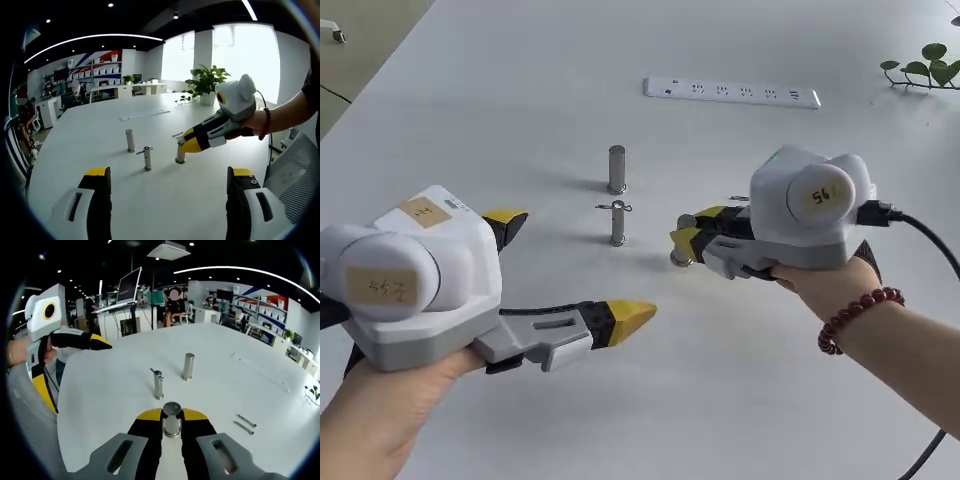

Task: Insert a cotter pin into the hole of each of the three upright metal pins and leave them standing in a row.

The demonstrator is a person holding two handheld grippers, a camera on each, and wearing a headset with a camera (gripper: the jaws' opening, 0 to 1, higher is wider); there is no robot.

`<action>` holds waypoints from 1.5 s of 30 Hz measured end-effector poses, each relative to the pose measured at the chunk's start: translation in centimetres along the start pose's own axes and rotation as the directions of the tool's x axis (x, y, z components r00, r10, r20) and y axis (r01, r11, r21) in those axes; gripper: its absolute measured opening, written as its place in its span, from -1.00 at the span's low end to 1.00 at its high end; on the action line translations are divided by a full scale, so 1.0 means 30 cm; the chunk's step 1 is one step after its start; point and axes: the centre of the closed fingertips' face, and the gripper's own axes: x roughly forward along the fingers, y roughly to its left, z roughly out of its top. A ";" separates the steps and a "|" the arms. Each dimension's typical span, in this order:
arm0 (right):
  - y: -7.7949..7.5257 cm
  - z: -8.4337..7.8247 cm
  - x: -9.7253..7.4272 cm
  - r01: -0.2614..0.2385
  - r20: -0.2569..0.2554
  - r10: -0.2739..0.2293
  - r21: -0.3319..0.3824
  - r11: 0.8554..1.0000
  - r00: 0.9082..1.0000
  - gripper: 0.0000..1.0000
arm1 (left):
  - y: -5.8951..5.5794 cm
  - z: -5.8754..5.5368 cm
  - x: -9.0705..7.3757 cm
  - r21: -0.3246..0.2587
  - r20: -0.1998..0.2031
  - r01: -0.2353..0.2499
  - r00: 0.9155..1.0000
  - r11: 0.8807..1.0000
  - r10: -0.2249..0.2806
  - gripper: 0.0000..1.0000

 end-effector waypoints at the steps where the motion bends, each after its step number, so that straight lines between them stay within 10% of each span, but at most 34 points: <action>1: 0.006 -0.003 -0.002 -0.001 -0.001 0.001 0.004 1.000 1.000 -0.85 | -0.002 -0.003 -0.001 0.000 0.000 0.001 1.000 1.000 -0.001 0.93; 45: 0.047 -0.023 -0.057 0.004 0.026 -0.004 0.020 1.000 1.000 -0.59 | -0.027 -0.021 0.027 0.009 -0.023 0.032 0.999 0.999 -0.032 0.91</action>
